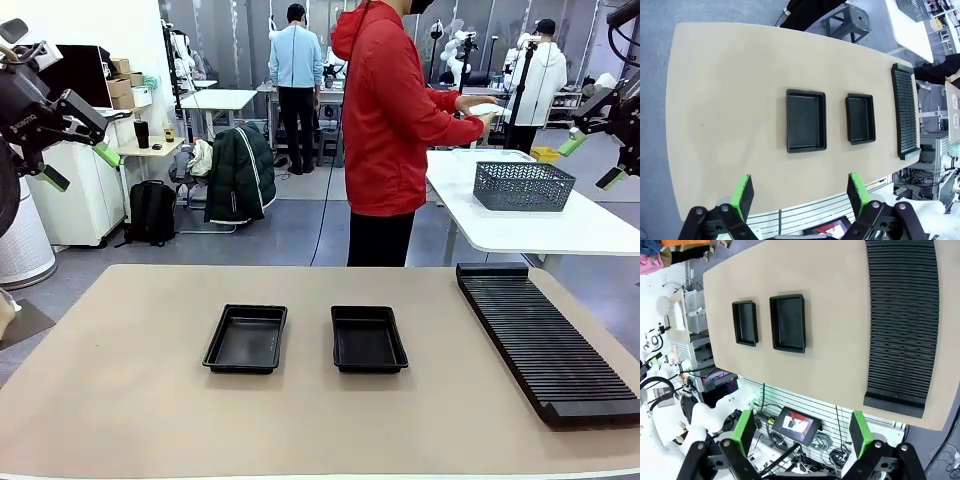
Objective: Inspect and transfer BCBs to ESD trays.
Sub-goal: Pick up the Blank PCB from the PCB Rack and place it in the left ESD tray.
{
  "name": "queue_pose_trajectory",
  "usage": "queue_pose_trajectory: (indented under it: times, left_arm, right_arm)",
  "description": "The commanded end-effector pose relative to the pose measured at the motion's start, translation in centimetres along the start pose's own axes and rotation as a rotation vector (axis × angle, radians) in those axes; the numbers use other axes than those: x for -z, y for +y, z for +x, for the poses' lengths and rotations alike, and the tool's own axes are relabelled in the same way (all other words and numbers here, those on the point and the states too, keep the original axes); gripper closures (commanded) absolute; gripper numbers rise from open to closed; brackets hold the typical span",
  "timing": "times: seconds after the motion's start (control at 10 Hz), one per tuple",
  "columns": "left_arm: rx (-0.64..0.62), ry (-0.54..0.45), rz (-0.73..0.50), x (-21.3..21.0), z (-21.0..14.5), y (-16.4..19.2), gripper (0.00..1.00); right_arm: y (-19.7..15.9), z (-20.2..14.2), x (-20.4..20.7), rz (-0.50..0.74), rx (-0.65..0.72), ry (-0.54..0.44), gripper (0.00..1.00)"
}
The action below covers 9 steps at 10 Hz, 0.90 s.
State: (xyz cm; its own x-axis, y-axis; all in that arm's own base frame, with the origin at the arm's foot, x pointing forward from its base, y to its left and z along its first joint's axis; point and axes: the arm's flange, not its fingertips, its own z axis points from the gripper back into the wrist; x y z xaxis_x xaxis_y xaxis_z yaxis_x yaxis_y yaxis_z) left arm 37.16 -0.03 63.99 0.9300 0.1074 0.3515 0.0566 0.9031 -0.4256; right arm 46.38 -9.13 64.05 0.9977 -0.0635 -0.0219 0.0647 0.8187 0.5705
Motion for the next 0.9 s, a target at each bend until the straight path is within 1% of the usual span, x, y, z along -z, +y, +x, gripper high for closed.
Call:
queue_pose_trajectory:
  times: [0.0, 0.2, 0.3, 0.4, 0.5, 0.8]
  left_arm:
    - [0.003, 0.026, -0.041, 0.01, 0.75, 0.00, 0.00]
    - [0.000, 0.053, -0.036, -0.24, 0.85, -0.19, 0.00]
    - [0.003, 0.050, -0.038, -0.60, 0.90, -0.21, 0.00]
    - [0.023, 0.068, -0.018, -0.96, 0.71, -0.37, 0.00]
    - [0.003, 0.033, -0.005, -0.02, 0.57, -0.30, 0.00]
    - [0.003, 0.033, -0.005, -0.02, 0.57, -0.30, 0.00]
  right_arm:
    - [0.41, -0.28, -0.12, 0.029, -0.005, -0.053, 0.00]
    - [0.40, -0.34, -0.40, 0.023, -0.012, -0.069, 0.00]
    - [0.28, -0.33, -0.57, 0.024, -0.012, -0.075, 0.00]
    - [0.32, -0.52, -0.81, -0.020, -0.015, -0.114, 0.00]
    - [0.41, -0.15, -0.88, 0.001, -0.010, -0.046, 0.00]
    - [0.41, -0.15, -0.88, 0.001, -0.010, -0.046, 0.00]
